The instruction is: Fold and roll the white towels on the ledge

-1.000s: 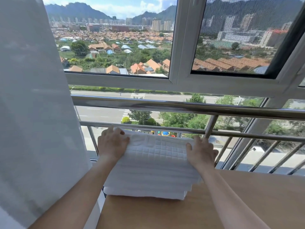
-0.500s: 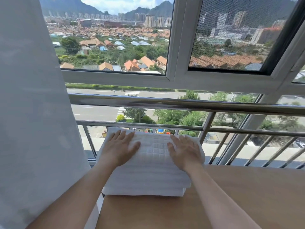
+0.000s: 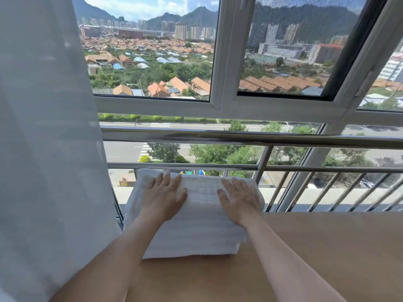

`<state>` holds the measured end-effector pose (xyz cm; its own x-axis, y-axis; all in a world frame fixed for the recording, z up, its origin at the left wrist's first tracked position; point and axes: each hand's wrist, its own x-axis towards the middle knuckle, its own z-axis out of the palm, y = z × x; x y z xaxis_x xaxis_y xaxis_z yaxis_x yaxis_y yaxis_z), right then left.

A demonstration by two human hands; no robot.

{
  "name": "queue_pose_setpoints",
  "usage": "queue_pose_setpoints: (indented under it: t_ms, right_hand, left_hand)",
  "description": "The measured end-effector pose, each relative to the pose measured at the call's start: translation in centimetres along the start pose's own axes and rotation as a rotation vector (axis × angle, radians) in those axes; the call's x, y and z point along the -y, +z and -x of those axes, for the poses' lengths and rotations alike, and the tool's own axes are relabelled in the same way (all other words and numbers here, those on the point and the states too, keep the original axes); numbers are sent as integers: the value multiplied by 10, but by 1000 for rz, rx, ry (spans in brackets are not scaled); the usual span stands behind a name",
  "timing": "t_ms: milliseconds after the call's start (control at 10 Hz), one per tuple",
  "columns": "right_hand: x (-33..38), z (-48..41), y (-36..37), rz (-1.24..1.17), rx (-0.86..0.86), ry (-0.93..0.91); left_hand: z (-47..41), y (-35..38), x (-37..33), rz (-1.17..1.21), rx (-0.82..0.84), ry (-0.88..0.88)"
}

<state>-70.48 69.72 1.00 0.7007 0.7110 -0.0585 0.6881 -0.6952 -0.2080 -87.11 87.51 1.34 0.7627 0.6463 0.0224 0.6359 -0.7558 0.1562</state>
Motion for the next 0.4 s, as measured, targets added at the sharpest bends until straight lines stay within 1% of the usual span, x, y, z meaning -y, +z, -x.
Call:
queue_pose_setpoints:
  t_ms: [100,200,300,400]
  right_hand:
    - [-21,5,-8,9,37,94]
    - [-31,11,-22,11,98,131]
    - [-42,23,-35,39,123,102]
    - [-53,40,-47,-20,121,62]
  left_hand:
    - [8,-7,27,-28,-23,-91]
    - [19,-13,36,17,20,-158]
    - [33,-21,26,-7,23,-188]
    - [46,-31,4,-25,6,-97]
